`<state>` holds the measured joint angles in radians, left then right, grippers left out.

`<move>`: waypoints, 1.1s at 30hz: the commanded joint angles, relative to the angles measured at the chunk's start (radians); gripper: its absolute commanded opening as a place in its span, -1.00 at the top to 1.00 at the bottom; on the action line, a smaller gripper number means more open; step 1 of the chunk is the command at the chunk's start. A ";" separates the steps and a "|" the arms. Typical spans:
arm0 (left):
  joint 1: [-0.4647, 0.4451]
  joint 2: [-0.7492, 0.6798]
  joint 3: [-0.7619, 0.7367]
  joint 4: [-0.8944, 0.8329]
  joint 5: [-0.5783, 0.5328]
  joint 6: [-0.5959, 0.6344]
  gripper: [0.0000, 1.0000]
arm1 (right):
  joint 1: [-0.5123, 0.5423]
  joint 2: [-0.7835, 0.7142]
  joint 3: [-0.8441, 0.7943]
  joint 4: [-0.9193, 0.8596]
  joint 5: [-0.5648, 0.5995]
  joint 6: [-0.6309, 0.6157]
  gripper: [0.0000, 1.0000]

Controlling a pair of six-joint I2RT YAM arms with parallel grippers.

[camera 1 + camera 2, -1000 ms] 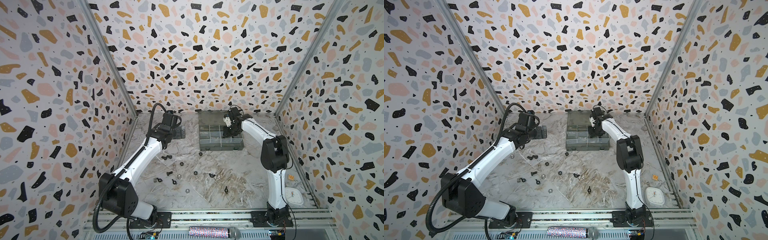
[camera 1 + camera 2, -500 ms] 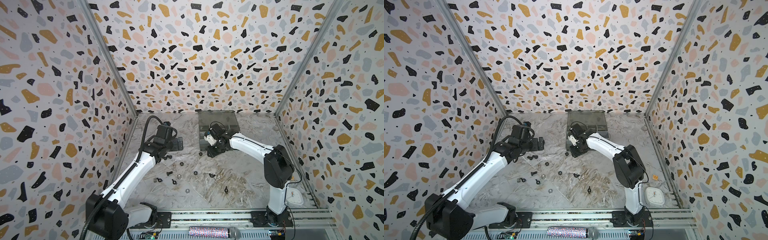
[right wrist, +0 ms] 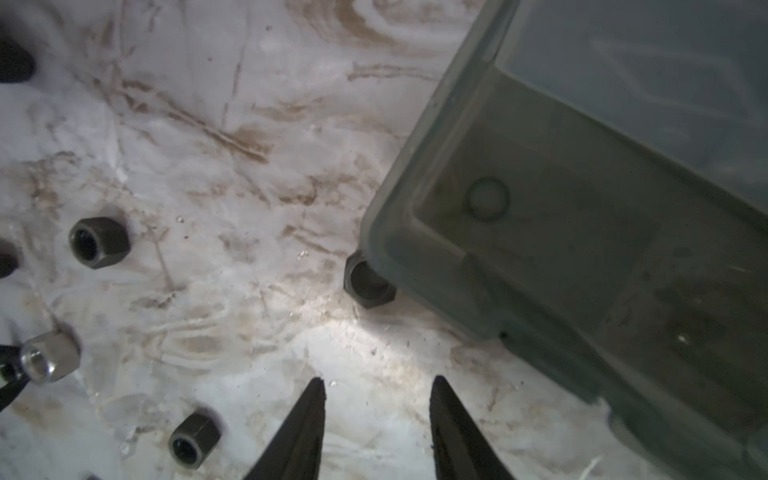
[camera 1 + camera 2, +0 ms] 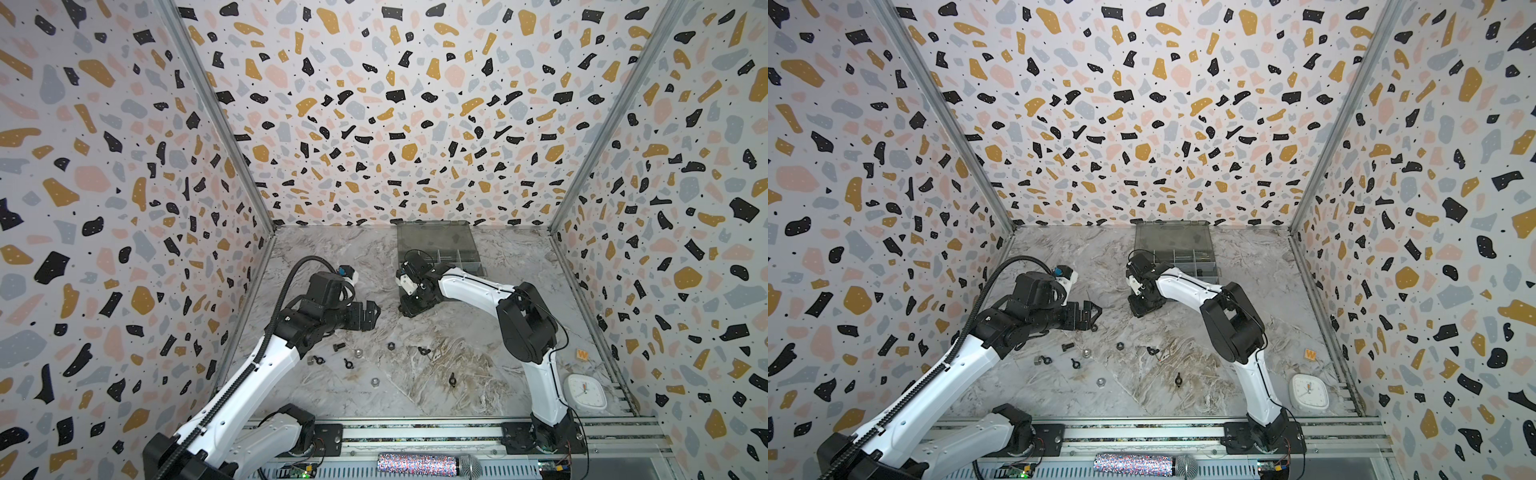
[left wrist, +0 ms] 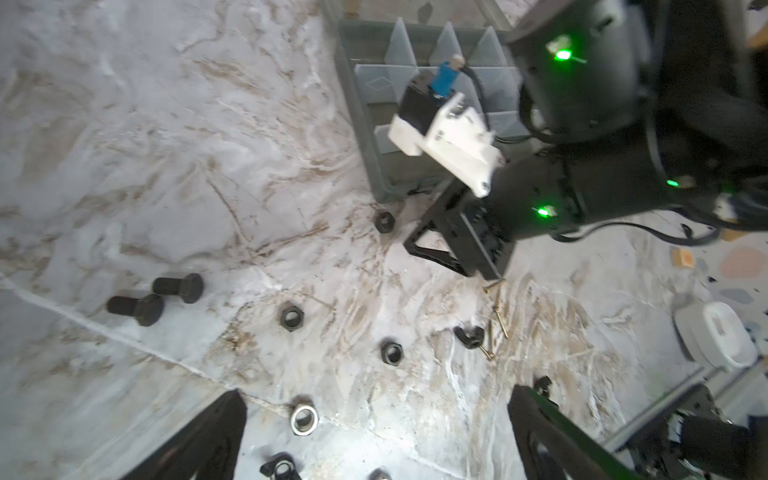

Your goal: Sort the screws and nuts into containers

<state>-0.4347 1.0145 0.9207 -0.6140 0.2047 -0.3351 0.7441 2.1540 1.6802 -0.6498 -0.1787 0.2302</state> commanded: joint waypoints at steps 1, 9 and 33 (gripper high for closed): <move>-0.009 -0.021 -0.011 -0.006 0.107 0.029 -1.00 | -0.003 0.019 0.070 -0.009 0.013 -0.006 0.12; -0.016 -0.043 -0.007 -0.052 0.120 0.031 -1.00 | -0.009 0.090 0.168 -0.029 0.023 -0.015 0.11; -0.016 -0.043 0.000 -0.067 0.074 0.030 -1.00 | -0.008 0.158 0.193 -0.042 -0.001 -0.019 0.28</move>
<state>-0.4465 0.9764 0.9096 -0.6815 0.2867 -0.3210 0.7387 2.2974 1.8656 -0.7059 -0.1791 0.2176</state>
